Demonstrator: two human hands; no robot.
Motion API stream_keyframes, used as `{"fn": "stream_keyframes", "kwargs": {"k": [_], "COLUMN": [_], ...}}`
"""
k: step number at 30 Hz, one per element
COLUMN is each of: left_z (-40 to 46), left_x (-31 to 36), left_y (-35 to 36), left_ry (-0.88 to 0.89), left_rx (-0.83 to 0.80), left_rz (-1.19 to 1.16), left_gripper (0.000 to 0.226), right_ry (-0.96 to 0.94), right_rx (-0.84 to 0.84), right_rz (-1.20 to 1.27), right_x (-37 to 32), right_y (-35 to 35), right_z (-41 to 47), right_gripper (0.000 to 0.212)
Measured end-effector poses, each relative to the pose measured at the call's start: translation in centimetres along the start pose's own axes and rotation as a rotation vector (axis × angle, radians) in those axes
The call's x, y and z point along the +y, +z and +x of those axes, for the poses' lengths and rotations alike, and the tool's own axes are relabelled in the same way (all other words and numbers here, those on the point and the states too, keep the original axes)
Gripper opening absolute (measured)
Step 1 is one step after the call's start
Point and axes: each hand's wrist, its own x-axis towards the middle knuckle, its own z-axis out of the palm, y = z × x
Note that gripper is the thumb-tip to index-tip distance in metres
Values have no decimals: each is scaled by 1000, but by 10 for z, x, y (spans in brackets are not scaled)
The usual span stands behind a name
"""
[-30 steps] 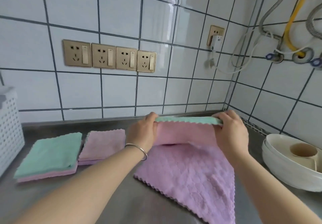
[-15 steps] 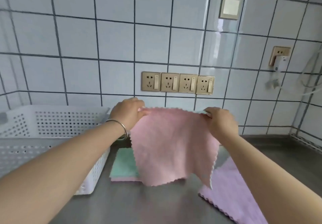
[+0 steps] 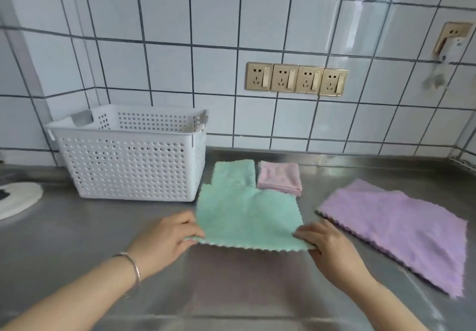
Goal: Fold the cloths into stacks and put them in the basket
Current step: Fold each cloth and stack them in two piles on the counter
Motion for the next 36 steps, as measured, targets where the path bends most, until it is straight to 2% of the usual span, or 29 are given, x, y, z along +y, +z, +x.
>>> {"fn": "stream_keyframes", "kwargs": {"k": [2,4,8,11,13,15,16,18,21,23,25,26,28,32,34,36], "left_z": [-33,-50,-65,-74,-75,-74,-75,-74,-79,-83,-86,-87,-85,-77,-64,-45], "left_x": [-1,1,12,10,8,8,8,7,7,11,20,24,32,38,35,28], "left_y": [24,35,30,35,34,35,36,37,33,24,16,11,0,-14,-13,-5], "left_ry": [-29,-81,-164,-68,-143,-208,-229,-224,-217,-192,-215,-239,-312,-391,-442,-528], "left_rx": [-61,-82,-182,-164,-247,-339,-378,-390,-331,-339,-429,-453,-453,-434,-386,-331], "left_rz": [-54,-124,-132,-18,53,31,27,8,-18,-54,-53,-83,-197,-369,-413,-486], "left_gripper": [31,27,19,30,43,67,72,64,54,67,75,68,29,37,35,32], "right_ry": [-7,44,117,95,92,93,95,108,162,201,274,316,387,438,503,598], "right_rx": [-143,-237,-241,-305,-378,-429,-445,-465,-453,-494,-603,-659,-739,-848,-800,-712], "right_rz": [-6,28,78,61,70,59,58,65,105,94,106,121,121,164,249,361], "right_x": [-5,-7,-15,-18,-19,-19,-19,-20,-23,-25,-26,-25,-20,-18,-10,-3], "right_y": [18,26,23,17,13,11,11,11,6,-5,-23,-32,-49,-70,-69,-62], "right_z": [-34,-52,-72,-78,-80,-81,-82,-84,-82,-78,-74,-72,-68,-58,-50,-41], "right_gripper": [52,57,59,56,56,62,63,51,56,54,48,42,32,51,50,40]}}
